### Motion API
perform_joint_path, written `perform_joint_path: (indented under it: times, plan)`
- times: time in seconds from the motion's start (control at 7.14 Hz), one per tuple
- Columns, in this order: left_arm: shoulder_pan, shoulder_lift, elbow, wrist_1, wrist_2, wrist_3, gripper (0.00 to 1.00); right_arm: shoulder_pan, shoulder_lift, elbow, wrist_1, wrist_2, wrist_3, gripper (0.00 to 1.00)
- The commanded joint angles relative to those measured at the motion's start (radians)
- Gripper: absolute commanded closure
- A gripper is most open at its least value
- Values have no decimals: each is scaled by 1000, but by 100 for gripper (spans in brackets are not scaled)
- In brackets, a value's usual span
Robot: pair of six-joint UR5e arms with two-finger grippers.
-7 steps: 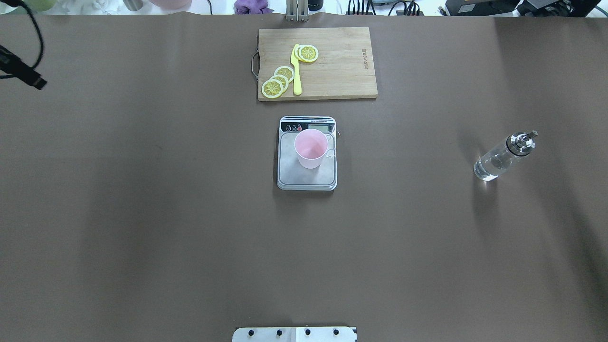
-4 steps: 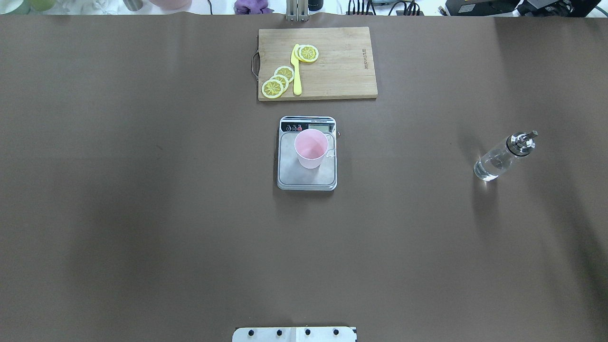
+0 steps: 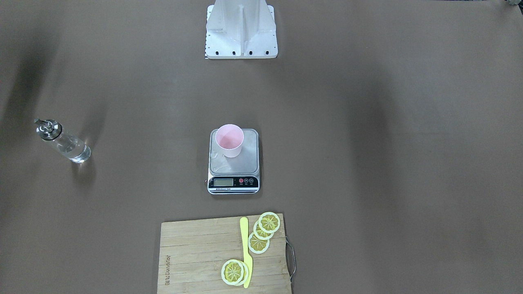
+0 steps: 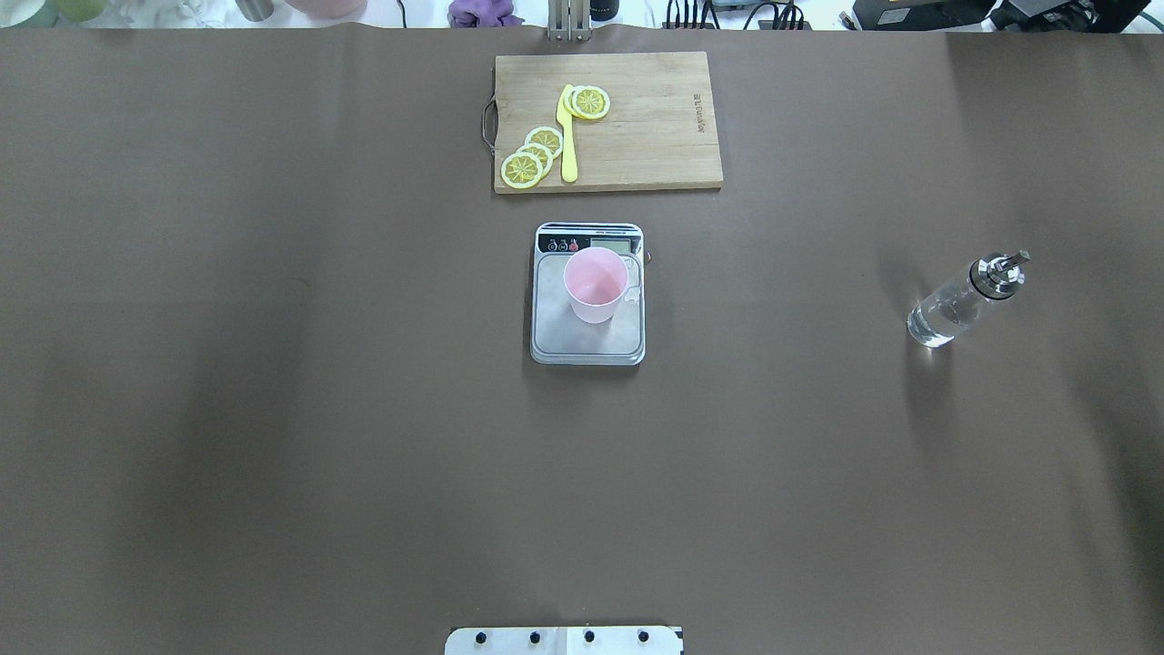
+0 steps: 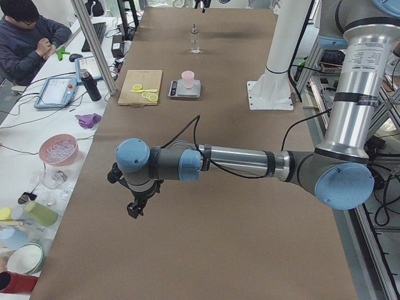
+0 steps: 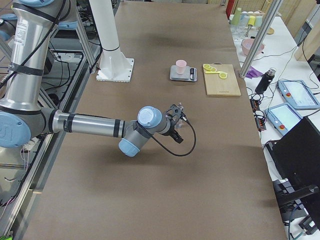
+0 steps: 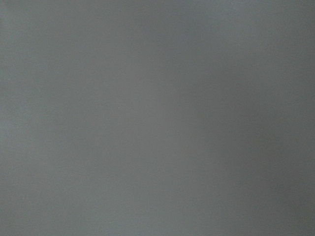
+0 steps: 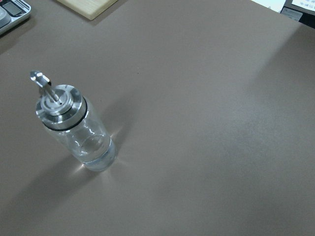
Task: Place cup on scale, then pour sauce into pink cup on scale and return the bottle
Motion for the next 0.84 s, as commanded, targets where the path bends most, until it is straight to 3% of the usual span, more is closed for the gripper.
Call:
perform_joint_path:
  times: [0.0, 0.7]
  plan:
    - [-1, 9, -8, -5, -1, 0, 1, -72, 23, -25, 39, -12, -2, 0]
    - [1, 11, -8, -5, -1, 0, 1, -312, 83, -26, 91, -222, 105, 0]
